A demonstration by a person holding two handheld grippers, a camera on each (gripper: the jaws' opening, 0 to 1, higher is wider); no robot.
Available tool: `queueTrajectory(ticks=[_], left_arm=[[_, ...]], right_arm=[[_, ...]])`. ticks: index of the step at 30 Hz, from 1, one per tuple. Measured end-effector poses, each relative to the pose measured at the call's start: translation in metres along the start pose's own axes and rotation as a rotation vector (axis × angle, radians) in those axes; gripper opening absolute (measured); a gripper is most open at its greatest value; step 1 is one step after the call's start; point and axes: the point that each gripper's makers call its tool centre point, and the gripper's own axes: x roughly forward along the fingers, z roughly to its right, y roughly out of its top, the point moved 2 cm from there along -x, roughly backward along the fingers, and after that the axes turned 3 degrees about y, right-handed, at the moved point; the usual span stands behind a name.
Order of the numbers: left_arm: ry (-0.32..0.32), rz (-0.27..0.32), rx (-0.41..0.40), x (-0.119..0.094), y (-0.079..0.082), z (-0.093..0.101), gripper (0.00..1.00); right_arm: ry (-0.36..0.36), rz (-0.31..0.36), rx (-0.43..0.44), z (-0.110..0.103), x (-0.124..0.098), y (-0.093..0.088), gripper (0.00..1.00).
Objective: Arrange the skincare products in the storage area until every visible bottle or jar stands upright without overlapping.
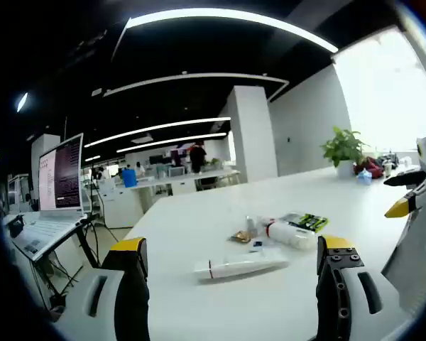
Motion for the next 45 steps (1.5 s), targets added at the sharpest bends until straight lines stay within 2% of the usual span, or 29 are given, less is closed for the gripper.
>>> queueTrajectory(ticks=[3, 12, 19, 23, 33, 39, 45], left_arm=[[-0.019, 0.005, 0.006, -0.001, 0.001, 0.004, 0.97], [-0.014, 0.013, -0.004, -0.002, 0.004, 0.004, 0.97], [-0.035, 0.008, 0.001, -0.003, 0.004, 0.008, 0.97], [-0.022, 0.025, -0.003, -0.004, 0.007, 0.004, 0.97], [-0.022, 0.034, -0.007, -0.006, 0.007, 0.002, 0.97], [-0.004, 0.055, -0.008, -0.007, 0.010, -0.001, 0.97], [0.004, 0.047, -0.012, -0.006, 0.009, -0.003, 0.97]], right_arm=[[-0.005, 0.004, 0.003, 0.001, 0.000, 0.001, 1.00], [-0.004, -0.020, 0.000, 0.000, 0.002, -0.003, 1.00], [-0.015, -0.031, 0.000, 0.003, 0.001, -0.005, 1.00], [-0.002, -0.013, -0.007, -0.001, 0.001, -0.001, 1.00], [-0.017, -0.044, -0.011, -0.002, 0.001, -0.004, 1.00], [-0.011, -0.052, -0.008, -0.003, 0.001, -0.004, 1.00], [0.006, -0.062, -0.011, -0.006, 0.001, -0.005, 1.00]])
